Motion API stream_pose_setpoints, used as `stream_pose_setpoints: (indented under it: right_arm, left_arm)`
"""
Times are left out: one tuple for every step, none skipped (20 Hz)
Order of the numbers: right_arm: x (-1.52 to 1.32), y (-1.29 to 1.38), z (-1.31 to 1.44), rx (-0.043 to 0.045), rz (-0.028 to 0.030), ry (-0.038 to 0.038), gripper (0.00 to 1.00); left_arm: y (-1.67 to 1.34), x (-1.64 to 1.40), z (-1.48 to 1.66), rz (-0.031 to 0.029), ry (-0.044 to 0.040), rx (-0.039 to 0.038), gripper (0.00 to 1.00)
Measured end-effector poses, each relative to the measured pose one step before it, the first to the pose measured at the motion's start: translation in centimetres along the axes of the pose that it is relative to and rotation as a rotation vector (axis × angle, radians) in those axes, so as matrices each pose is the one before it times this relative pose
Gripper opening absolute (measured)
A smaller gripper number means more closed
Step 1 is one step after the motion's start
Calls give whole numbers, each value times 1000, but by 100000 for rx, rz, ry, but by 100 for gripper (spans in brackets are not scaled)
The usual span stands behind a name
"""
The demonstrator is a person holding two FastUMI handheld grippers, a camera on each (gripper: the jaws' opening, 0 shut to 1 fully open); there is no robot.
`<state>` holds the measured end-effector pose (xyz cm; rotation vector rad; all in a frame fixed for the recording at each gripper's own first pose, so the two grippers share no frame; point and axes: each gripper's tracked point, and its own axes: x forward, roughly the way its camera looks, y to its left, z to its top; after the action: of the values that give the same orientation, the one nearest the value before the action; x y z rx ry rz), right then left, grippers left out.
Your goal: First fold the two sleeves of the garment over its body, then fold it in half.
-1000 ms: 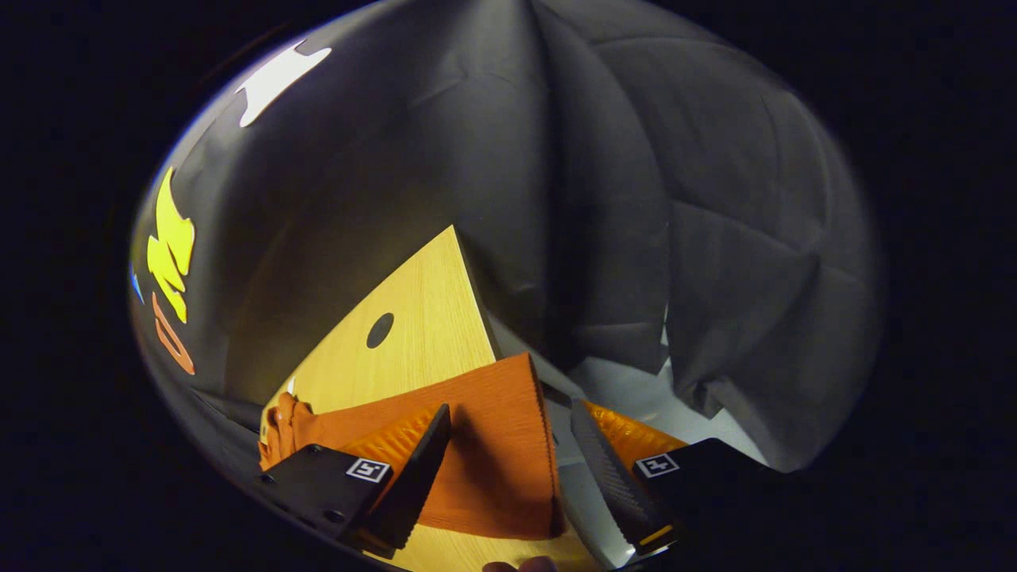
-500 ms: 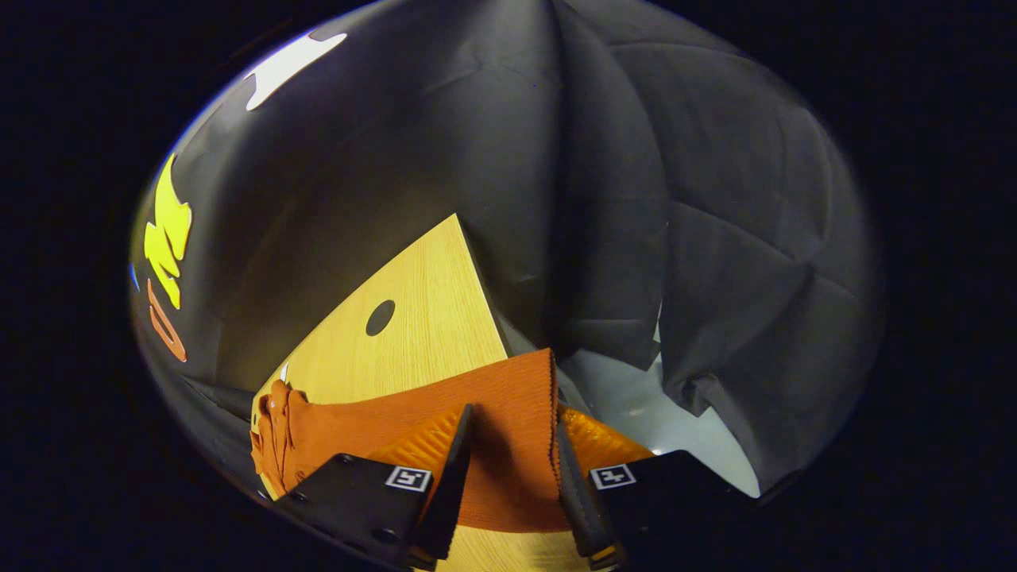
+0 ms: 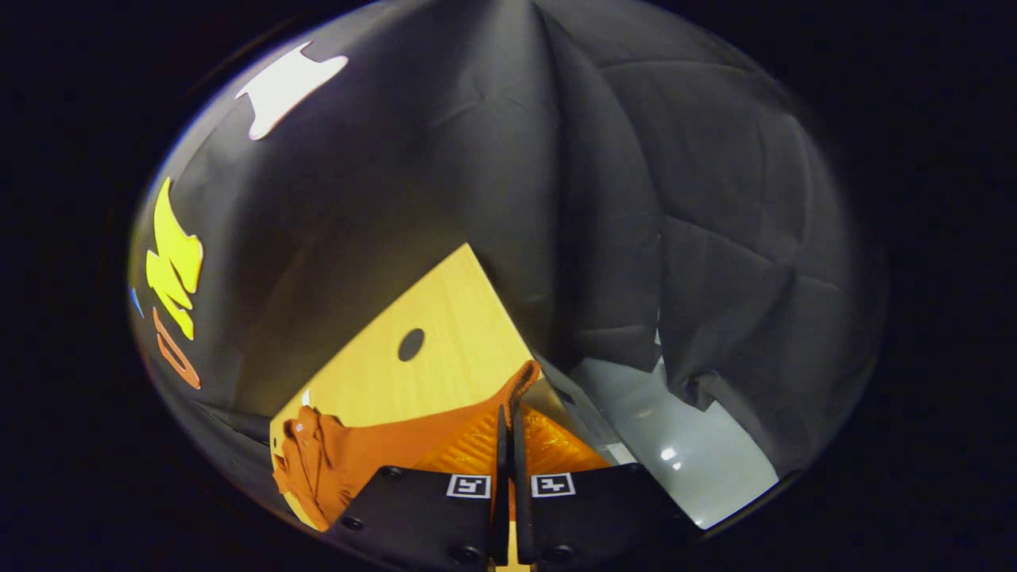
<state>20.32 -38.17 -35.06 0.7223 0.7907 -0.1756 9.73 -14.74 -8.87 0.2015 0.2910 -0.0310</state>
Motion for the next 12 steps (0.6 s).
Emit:
stream_pose_setpoints:
  right_arm:
    - [-1163,1579,611,-1477,1528,-2102,4]
    - [-1021,2052,645,-1133,1973,-1823,4]
    - [-1174,2169,386,-1076,1533,-1851,4]
    - [-976,2244,567,-835,1463,-1869,4]
    - [-715,2298,306,-1297,953,-1354,4]
    - [-810,2095,185,-2031,-747,-926,4]
    - [-857,2509,42,-884,682,-1168,4]
    - [-537,2976,49,-436,1640,-789,4]
    - [-349,2983,12,-1412,1230,-877,4]
    - [-258,2913,-8,-2101,1182,-568,4]
    - [-353,3013,-351,-1670,1837,-443,4]
    - [42,3252,-310,-1660,1873,-250,4]
  left_arm:
    - [858,-136,-32,533,-779,-1744,99]
    - [818,-88,-258,496,-865,-1676,99]
    - [917,-90,-73,328,-943,-1512,99]
    - [953,-83,-108,144,-847,-1151,99]
    - [962,-201,2,-98,-1336,-1071,99]
    - [1140,-76,-46,-763,-1706,-1013,99]
    - [1191,-268,-412,-23,-796,-731,99]
    - [1424,-313,-194,361,-920,-1218,99]
    - [1720,-344,-136,714,-1067,-1990,99]
    - [1766,-227,-148,1340,-552,-1915,99]
    - [1949,-282,-244,1776,-397,-1768,99]
    - [1967,-359,-93,1837,-473,-1629,99]
